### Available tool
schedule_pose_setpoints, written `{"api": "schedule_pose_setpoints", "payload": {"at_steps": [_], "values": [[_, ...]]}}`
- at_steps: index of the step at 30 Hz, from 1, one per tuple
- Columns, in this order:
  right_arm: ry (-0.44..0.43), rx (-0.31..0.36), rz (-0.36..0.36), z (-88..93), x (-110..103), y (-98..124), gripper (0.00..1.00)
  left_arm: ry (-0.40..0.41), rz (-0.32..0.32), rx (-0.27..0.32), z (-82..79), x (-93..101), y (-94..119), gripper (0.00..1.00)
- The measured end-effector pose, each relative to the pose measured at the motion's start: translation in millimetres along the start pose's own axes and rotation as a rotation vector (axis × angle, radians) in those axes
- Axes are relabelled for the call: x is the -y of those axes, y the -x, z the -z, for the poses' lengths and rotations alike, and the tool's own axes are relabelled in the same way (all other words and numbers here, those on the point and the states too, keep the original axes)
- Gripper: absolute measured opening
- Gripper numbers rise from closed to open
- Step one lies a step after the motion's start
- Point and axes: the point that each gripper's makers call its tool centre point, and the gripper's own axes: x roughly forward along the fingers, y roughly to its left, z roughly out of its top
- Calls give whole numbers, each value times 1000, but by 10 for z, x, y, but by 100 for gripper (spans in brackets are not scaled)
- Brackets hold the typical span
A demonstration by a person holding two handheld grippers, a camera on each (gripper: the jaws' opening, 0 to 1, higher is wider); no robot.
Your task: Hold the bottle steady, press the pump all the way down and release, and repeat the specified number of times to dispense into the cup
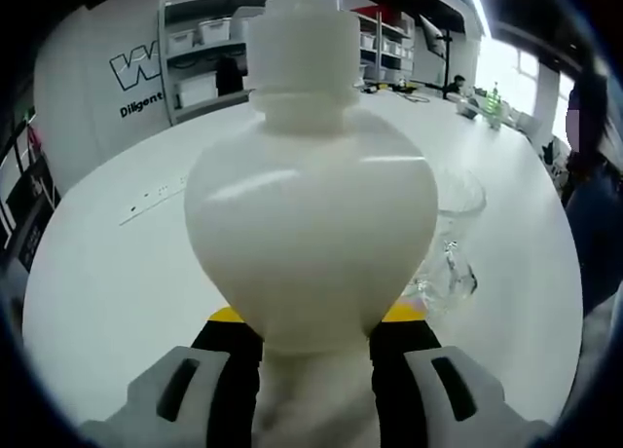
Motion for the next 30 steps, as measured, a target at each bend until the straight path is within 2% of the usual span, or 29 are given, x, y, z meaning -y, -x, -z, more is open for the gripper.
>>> {"api": "schedule_pose_setpoints", "payload": {"at_steps": [11, 12, 16, 18, 19, 21, 23, 25, 26, 30], "values": [[-3, 78, -21, 19, -36, 51, 55, 1, 2, -3, 7, -1, -6, 42], [-22, 88, -24, 21, -46, 54, 56, 3, 2, -4, 6, 2, -3, 42], [1, 111, -25, 39, -76, 62, 59, 2, 4, -5, 7, 2, -5, 42], [-67, 158, -47, -15, -118, 72, 64, 0, 4, -5, 9, 1, -7, 42], [-69, 178, -57, -25, -124, 87, 65, 2, 3, -7, 10, 3, -7, 42], [-40, 178, -34, 34, -114, 88, 65, 2, 5, -7, 12, 6, -6, 42], [-74, 207, -39, 27, -157, 91, 67, 0, 3, -7, 14, 7, -6, 42], [-72, 210, -14, 61, -125, 81, 73, -1, 4, -7, 15, 8, -7, 42], [-76, 185, 12, 134, -89, 57, 78, 0, 5, -8, 15, 8, -10, 42], [-97, 254, -4, 148, -110, 60, 78, 1, 6, -8, 18, 11, -8, 42]]}}
